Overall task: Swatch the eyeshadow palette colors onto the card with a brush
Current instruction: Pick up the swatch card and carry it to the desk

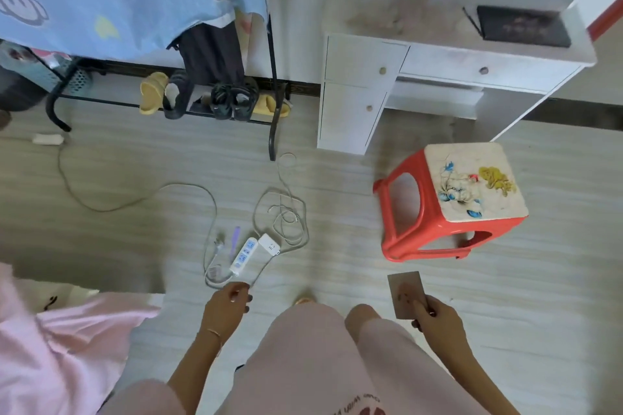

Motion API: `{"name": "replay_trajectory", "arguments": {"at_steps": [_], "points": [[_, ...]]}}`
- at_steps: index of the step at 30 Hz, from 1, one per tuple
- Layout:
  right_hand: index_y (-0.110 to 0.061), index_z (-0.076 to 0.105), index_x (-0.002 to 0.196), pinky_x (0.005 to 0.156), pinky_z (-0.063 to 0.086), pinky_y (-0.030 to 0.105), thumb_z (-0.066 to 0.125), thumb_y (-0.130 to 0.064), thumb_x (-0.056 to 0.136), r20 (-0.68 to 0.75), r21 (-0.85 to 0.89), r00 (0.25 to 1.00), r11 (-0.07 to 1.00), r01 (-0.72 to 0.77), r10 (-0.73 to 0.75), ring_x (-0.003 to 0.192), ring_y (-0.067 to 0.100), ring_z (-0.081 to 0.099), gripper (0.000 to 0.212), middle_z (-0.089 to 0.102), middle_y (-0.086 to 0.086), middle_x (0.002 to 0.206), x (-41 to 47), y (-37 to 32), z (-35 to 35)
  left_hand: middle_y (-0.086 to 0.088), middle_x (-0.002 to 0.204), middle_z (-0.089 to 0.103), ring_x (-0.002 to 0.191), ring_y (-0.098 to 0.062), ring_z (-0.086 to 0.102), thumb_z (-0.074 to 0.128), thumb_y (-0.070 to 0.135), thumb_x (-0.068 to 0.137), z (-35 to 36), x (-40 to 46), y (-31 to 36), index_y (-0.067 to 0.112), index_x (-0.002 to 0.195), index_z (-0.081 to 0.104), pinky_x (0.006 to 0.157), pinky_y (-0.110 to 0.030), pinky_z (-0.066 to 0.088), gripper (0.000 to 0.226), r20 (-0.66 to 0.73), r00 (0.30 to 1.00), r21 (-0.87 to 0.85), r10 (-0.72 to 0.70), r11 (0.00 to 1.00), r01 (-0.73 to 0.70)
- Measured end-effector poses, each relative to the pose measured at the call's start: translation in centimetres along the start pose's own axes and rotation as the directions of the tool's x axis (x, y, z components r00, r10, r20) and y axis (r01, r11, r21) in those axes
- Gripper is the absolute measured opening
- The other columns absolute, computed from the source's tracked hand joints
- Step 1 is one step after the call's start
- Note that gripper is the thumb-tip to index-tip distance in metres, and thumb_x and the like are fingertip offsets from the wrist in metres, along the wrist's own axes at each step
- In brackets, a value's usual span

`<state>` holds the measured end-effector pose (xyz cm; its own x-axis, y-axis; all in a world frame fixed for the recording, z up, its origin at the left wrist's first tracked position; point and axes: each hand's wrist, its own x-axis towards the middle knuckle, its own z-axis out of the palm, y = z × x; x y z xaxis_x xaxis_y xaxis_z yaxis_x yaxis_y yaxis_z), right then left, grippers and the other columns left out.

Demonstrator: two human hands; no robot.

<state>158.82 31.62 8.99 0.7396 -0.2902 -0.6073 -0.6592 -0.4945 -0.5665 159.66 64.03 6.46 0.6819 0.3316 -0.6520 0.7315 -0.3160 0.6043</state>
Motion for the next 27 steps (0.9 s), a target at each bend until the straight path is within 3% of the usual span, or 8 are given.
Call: {"name": "replay_trajectory", "arguments": {"at_steps": [3,8,13,15,18,21,23,27], "points": [[-0.022,0.061,0.069,0.053,0.036,0.024,0.051,-0.02,0.091,-0.054,0.054,0.998,0.998,-0.025,0.028,0.052,0.004,0.059,0.024,0.063,-0.006,0.058,2.5,-2.1,-1.0,-0.012,0.087,0.065,0.069,-0.019,0.059,0.046,0.013,0.092,0.6,3.5,4.9,0.009,0.093,0.06,0.058,-0.021,0.042,0.014,0.034,0.999,0.02,0.038,0.999,-0.038],[-0.021,0.062,0.074,0.058,0.039,0.028,0.051,-0.027,0.091,-0.077,0.123,0.992,0.988,-0.094,0.104,0.059,0.014,0.061,0.021,0.064,-0.001,0.059,7.7,-4.1,-3.0,-0.007,0.088,0.066,0.072,-0.018,0.062,0.045,0.015,0.093,4.0,8.3,12.2,0.011,0.097,0.061,0.069,-0.027,0.045,0.017,0.115,0.991,0.076,0.062,0.995,-0.071],[-0.017,0.059,0.066,0.053,0.036,0.027,0.05,-0.023,0.092,-0.088,0.09,0.992,0.992,-0.085,0.093,0.055,0.012,0.056,0.028,0.061,0.0,0.056,15.4,-6.9,-7.7,-0.008,0.087,0.065,0.07,-0.017,0.061,0.045,0.01,0.092,9.0,12.0,20.2,0.007,0.099,0.06,0.061,-0.025,0.044,0.017,0.101,0.993,-0.012,0.064,0.998,-0.063],[-0.014,0.06,0.067,0.053,0.035,0.026,0.05,-0.022,0.092,-0.093,0.065,0.993,0.995,-0.069,0.075,0.055,0.011,0.057,0.028,0.061,0.001,0.056,18.6,-8.1,-9.9,-0.008,0.086,0.066,0.07,-0.018,0.061,0.045,0.01,0.092,10.9,12.9,23.3,0.008,0.099,0.06,0.065,-0.027,0.046,0.017,0.104,0.992,-0.029,0.074,0.997,-0.072],[-0.003,0.058,0.065,0.055,0.035,0.029,0.049,-0.021,0.093,-0.097,0.05,0.994,0.998,-0.046,0.051,0.063,0.027,0.06,0.034,0.063,0.016,0.061,23.4,-10.2,-12.8,-0.008,0.087,0.066,0.071,-0.02,0.062,0.046,0.01,0.092,13.0,14.5,28.0,0.01,0.097,0.061,0.077,-0.034,0.047,0.016,0.109,0.986,-0.011,0.129,0.992,-0.128],[-0.005,0.058,0.064,0.057,0.037,0.029,0.049,-0.018,0.092,-0.085,0.052,0.995,0.998,-0.043,0.047,0.07,0.034,0.061,0.032,0.064,0.023,0.068,26.9,-12.3,-14.7,-0.01,0.085,0.066,0.069,-0.021,0.061,0.047,0.007,0.09,13.7,16.0,31.1,0.009,0.094,0.062,0.074,-0.033,0.047,0.015,0.084,0.986,-0.036,0.145,0.989,-0.142],[0.001,0.061,0.071,0.059,0.04,0.029,0.05,-0.017,0.091,-0.086,0.079,0.995,0.996,-0.037,0.044,0.07,0.031,0.062,0.029,0.065,0.021,0.068,29.1,-13.6,-15.5,-0.011,0.085,0.067,0.07,-0.022,0.062,0.047,0.006,0.09,13.5,17.4,32.4,0.009,0.091,0.062,0.071,-0.031,0.046,0.015,0.056,0.99,-0.038,0.13,0.991,-0.128],[-0.009,0.061,0.066,0.054,0.04,0.027,0.051,-0.015,0.09,-0.105,0.177,0.992,0.983,-0.056,0.076,0.062,0.018,0.062,0.027,0.063,0.006,0.058,32.8,-15.8,-16.6,-0.012,0.087,0.068,0.073,-0.025,0.064,0.047,0.008,0.09,13.4,20.9,34.9,0.01,0.091,0.062,0.071,-0.032,0.047,0.016,0.041,0.996,0.006,0.081,0.997,-0.081]]}}
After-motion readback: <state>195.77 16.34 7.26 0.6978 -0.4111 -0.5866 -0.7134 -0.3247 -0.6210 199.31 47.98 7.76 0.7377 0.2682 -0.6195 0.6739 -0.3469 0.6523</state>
